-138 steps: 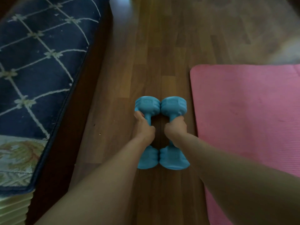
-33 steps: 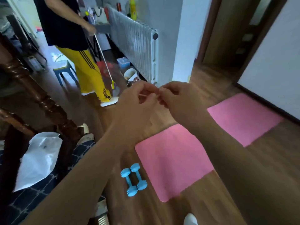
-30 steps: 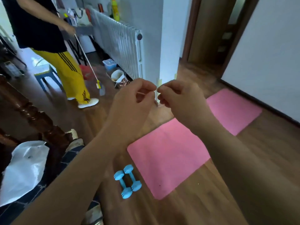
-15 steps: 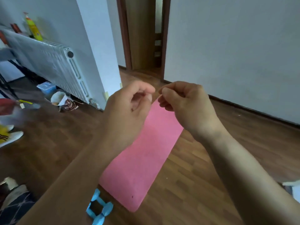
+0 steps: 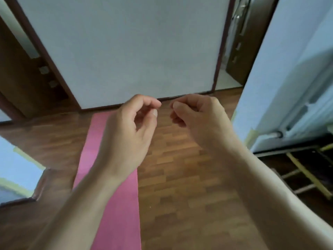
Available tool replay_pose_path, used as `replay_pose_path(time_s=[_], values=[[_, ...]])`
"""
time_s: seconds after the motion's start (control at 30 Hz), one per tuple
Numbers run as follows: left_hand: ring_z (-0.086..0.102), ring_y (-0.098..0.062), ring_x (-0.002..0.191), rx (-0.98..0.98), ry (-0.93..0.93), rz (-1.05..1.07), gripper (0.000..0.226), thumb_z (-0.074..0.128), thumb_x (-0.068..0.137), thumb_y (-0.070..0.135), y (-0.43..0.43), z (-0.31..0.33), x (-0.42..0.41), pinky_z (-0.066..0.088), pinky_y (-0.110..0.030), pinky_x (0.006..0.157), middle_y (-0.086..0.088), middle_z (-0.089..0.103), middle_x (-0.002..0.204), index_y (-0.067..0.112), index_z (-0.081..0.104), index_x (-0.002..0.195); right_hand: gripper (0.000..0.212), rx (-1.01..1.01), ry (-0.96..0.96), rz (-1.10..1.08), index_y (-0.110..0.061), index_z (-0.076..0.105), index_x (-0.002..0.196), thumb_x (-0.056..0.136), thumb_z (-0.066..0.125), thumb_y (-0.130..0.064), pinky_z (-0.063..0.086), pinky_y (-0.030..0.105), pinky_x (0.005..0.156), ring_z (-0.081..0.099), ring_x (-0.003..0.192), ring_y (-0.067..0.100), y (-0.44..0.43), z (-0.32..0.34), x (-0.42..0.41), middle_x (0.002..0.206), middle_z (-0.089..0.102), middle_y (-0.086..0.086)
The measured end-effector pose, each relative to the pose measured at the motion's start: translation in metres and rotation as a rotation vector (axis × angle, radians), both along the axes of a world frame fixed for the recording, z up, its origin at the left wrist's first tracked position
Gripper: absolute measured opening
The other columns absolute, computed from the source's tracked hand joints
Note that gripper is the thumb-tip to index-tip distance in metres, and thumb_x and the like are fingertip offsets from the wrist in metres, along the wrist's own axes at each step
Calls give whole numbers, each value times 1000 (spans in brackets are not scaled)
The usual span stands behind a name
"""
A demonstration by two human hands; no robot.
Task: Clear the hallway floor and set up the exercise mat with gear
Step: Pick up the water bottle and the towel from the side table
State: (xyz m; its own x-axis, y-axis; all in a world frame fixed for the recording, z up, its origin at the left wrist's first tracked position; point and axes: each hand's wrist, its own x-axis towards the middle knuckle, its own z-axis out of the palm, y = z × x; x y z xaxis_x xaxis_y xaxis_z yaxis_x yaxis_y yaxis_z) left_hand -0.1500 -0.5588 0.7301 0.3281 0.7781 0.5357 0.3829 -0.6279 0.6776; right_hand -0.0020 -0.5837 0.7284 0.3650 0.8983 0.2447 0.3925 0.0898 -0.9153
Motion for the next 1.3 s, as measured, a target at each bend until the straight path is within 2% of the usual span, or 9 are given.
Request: replay_pose_path(time_s=[0.33,0.47,0.6,0.67,0.83,1.0,1.13,1.23,1.3], values=[[62,5,84,-90,87,-577,12,56,92,19,-15,-28,96,43,-1,68,20,66,89,26,64,98,20,-79,135,-577,-18,69,71,85,55,-21,58,49,66,68,69,28,-89,-28,59,70,70,3],[63,0,79,-115,64,-770,12,57,91,18,-39,-41,158,46,-5,68,17,67,85,27,64,95,19,-73,155,-791,-19,70,73,86,57,-19,58,48,70,69,70,21,-136,-35,98,68,71,1],[63,1,78,-104,50,-901,11,54,88,26,-67,-50,229,47,-6,69,18,66,83,30,63,93,18,-66,164,-931,-20,71,75,87,58,-19,57,47,75,69,74,20,-177,-41,147,70,71,2],[62,3,78,-95,56,-950,11,54,88,27,-80,-54,265,46,-6,69,18,66,83,31,63,93,18,-60,154,-971,-21,71,75,88,58,-19,57,45,75,69,74,18,-192,-46,176,71,72,1],[59,6,84,-50,103,-1007,12,53,90,26,-99,-57,355,41,1,74,19,65,87,30,63,96,19,-21,191,-1020,-21,70,74,89,58,-19,56,23,60,67,66,6,-215,-54,259,69,71,-1],[57,8,87,-76,153,-996,11,56,92,19,-102,-58,441,40,2,73,20,63,85,24,64,97,19,-80,203,-1051,-22,71,75,89,58,-23,60,41,71,69,70,17,-227,-58,349,71,72,-1],[58,5,87,-106,199,-1000,12,55,92,19,-96,-63,506,42,0,72,20,62,85,23,64,98,18,-91,248,-1085,-23,71,78,90,57,-24,58,30,64,66,67,5,-229,-64,414,70,71,-4],[60,3,86,-114,225,-1032,12,55,93,20,-84,-69,566,45,-3,74,19,63,87,23,65,99,17,-87,257,-1128,-21,71,81,91,57,-23,56,22,64,67,67,2,-223,-72,467,72,72,-3],[60,3,84,-107,216,-1047,11,55,93,20,-76,-72,601,46,-4,73,19,63,87,23,64,99,17,-89,269,-1148,-21,70,81,91,56,-23,54,18,59,66,66,1,-218,-74,493,73,72,-2]])
